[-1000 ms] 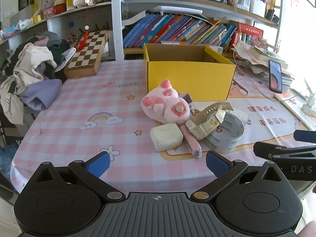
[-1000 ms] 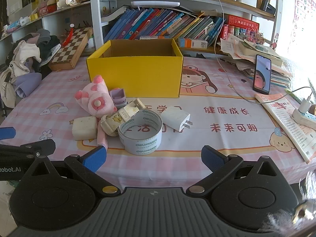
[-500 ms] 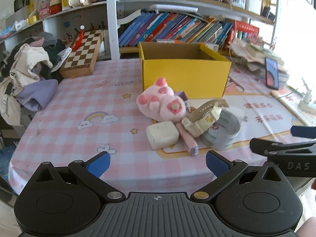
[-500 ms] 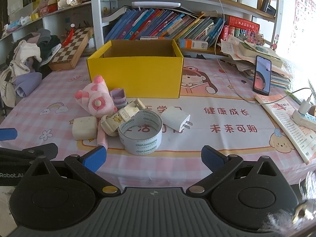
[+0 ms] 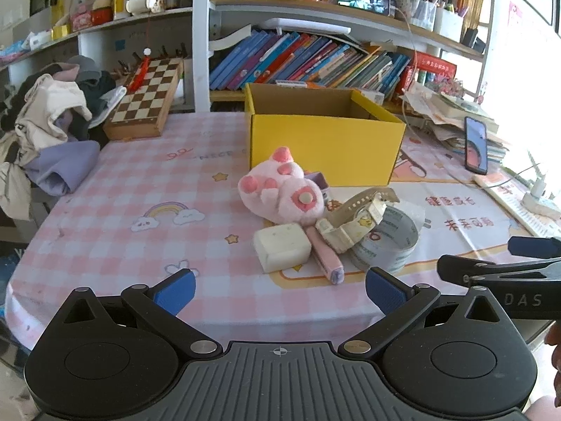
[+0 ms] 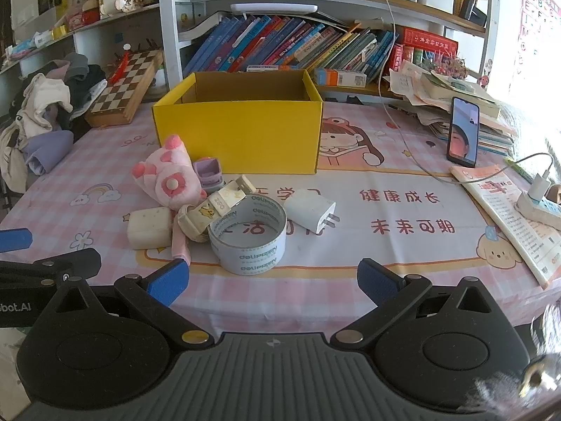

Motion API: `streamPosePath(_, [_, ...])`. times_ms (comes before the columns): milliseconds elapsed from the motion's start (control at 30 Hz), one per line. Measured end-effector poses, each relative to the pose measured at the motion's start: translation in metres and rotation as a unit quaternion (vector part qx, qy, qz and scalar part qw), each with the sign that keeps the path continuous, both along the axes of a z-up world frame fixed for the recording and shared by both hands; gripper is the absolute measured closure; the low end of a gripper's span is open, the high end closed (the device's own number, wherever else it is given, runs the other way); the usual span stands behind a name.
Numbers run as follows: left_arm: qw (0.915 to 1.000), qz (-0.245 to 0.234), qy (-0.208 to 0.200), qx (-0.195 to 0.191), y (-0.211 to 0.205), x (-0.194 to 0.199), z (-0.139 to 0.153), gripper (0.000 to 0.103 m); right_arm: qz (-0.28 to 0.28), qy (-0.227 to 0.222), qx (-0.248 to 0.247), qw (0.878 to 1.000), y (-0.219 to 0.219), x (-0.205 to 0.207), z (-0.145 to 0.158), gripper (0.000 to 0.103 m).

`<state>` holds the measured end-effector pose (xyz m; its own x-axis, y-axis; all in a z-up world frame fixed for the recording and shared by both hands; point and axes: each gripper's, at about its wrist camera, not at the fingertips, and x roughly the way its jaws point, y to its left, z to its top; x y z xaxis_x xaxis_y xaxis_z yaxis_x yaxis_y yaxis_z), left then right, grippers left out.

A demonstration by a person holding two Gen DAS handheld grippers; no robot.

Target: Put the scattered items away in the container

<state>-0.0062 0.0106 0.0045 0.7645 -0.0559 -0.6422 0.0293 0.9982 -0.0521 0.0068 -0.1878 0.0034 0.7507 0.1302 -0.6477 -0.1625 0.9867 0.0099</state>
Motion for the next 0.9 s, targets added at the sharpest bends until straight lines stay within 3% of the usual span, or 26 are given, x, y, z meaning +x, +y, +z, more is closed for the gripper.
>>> streamPosePath(400, [0.9996,-0.005,0.025,0.014,0.0008,0.0008,-0.0044,0.0,0.006,0.003,0.019,1.0,0.0001,-0.0003,0.0004,0.0])
streamPosePath(900, [0.9994,-0.015,0.028,0.018,0.0045,0.0017,-0.0039,0.0,0.003,0.003,0.0,1.0,0.0058,-0.0016,-0.0007,0.0])
